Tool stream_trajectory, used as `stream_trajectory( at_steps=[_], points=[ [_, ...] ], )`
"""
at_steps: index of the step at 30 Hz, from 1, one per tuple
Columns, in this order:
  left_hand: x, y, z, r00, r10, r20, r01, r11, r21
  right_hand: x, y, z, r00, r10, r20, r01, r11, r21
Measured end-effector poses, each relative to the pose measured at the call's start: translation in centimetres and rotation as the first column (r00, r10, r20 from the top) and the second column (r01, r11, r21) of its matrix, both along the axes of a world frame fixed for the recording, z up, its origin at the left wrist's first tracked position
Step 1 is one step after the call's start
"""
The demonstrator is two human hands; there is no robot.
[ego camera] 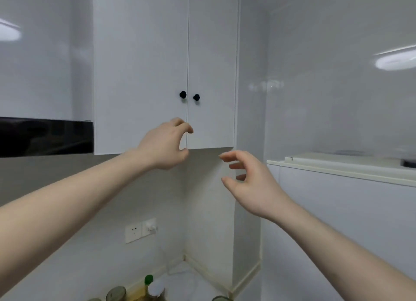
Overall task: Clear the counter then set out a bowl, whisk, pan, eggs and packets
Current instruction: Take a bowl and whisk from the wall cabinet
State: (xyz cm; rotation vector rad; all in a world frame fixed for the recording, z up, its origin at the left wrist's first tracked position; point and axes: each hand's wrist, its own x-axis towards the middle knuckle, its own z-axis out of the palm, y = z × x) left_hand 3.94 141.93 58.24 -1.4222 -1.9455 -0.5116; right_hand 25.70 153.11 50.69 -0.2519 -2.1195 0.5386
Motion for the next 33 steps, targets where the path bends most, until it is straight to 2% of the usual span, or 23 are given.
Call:
stream_trajectory(
  at_steps=[7,14,23,33],
  points=[
    [-3.1,3.1,9.3,0.972,0.228,-0.060,-0.228,0.974,0.013,-3.2,2.0,5.4,0.997,-0.071,-0.017,0.072,0.995,0.071],
    [-6.9,6.5,12.5,0.929,0.360,-0.087,-0.366,0.929,-0.063,-6.4,3.5,7.4,0.991,-0.134,-0.021,0.136,0.987,0.083],
    [-9.6,11.1,13.0,0.952,0.294,-0.089,-0.300,0.951,-0.067,-9.7,4.7,7.2,0.981,-0.187,-0.044,0.191,0.975,0.109],
    [-8.4,11.3,13.4,0.977,0.200,0.074,-0.203,0.979,0.030,-10.1,5.6,8.2,0.977,-0.203,-0.069,0.209,0.974,0.087]
  ],
)
